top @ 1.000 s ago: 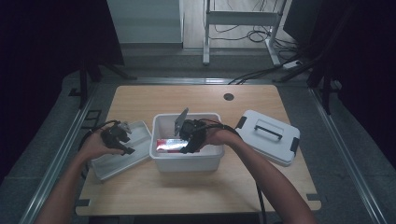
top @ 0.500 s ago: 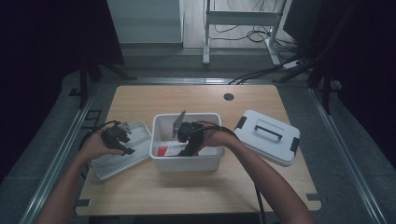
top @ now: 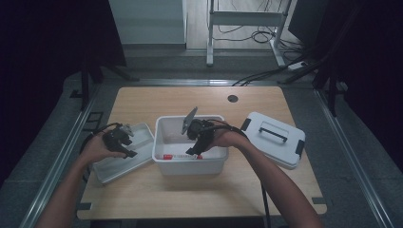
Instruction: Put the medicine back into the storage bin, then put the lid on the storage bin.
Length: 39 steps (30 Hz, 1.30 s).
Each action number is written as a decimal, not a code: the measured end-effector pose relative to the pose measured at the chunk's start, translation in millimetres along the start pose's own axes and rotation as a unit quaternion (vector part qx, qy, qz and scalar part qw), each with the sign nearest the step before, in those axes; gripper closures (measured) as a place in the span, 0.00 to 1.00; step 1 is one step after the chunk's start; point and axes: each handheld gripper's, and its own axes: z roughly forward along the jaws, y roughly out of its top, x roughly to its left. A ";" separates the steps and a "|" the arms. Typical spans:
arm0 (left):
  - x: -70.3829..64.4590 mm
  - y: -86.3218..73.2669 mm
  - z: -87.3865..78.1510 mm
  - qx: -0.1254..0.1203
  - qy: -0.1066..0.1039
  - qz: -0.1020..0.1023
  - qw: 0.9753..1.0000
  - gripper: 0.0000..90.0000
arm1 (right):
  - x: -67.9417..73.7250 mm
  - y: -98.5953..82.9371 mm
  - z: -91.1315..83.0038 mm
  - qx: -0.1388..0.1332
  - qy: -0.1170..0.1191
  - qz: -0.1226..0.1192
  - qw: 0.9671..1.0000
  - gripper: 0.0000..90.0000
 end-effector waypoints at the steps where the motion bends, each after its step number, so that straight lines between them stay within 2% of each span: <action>1: 0.2 -0.1 -0.5 -0.001 0.001 -0.001 1.000 0.44 | 0.0 -0.9 -3.1 -0.005 -0.003 0.002 1.000 0.44; 4: 1.1 -0.6 -1.4 0.004 0.006 0.003 1.000 0.44 | 1.1 -3.6 -14.7 -0.025 -0.015 0.009 1.000 0.45; 10: 2.0 -2.1 0.3 0.007 0.008 -0.004 1.000 0.48 | 3.1 -10.8 -34.0 -0.059 -0.031 0.019 0.998 0.45; 16: 5.7 -2.4 3.7 0.023 0.008 -0.018 1.000 0.52 | 6.5 -17.6 -45.7 -0.066 -0.043 0.024 0.997 0.45; 19: 9.9 -2.5 8.1 0.044 0.003 -0.026 0.999 0.58 | 9.5 -20.5 -49.8 -0.066 -0.047 0.025 0.996 0.45; 23: 19.0 -3.7 8.6 0.041 -0.032 -0.046 0.998 0.71 | 11.7 -24.4 -54.6 -0.071 -0.053 0.026 0.996 0.45; 25: 22.4 -4.6 8.0 0.043 -0.035 -0.052 0.997 0.79 | 12.7 -26.0 -57.2 -0.070 -0.055 0.028 0.996 0.45; 28: 27.2 -7.5 7.6 0.041 -0.053 -0.067 0.996 0.91 | 13.5 -28.3 -61.0 -0.072 -0.060 0.028 0.995 0.46; 29: 28.4 -8.3 7.2 0.042 -0.057 -0.062 0.996 0.96 | 14.0 -29.3 -62.4 -0.073 -0.063 0.030 0.995 0.46; 32: 26.4 -7.9 7.0 0.042 -0.055 -0.056 0.996 0.98 | 14.0 -32.6 -65.6 -0.073 -0.068 0.031 0.995 0.46; 34: 25.3 -7.1 4.4 0.046 -0.050 -0.047 0.997 0.99 | 13.4 -35.0 -67.9 -0.074 -0.071 0.035 0.994 0.47; 35: 24.4 -6.8 1.4 0.038 -0.049 -0.052 0.997 0.99 | 12.9 -35.9 -68.8 -0.076 -0.071 0.036 0.994 0.47; 36: 24.7 -6.3 -3.8 0.033 -0.051 -0.050 0.997 0.99 | 12.7 -37.1 -70.2 -0.078 -0.072 0.038 0.994 0.47; 39: 24.1 -1.9 -28.8 0.020 -0.039 -0.041 0.998 0.99 | 12.9 -40.2 -75.1 -0.081 -0.078 0.041 0.993 0.48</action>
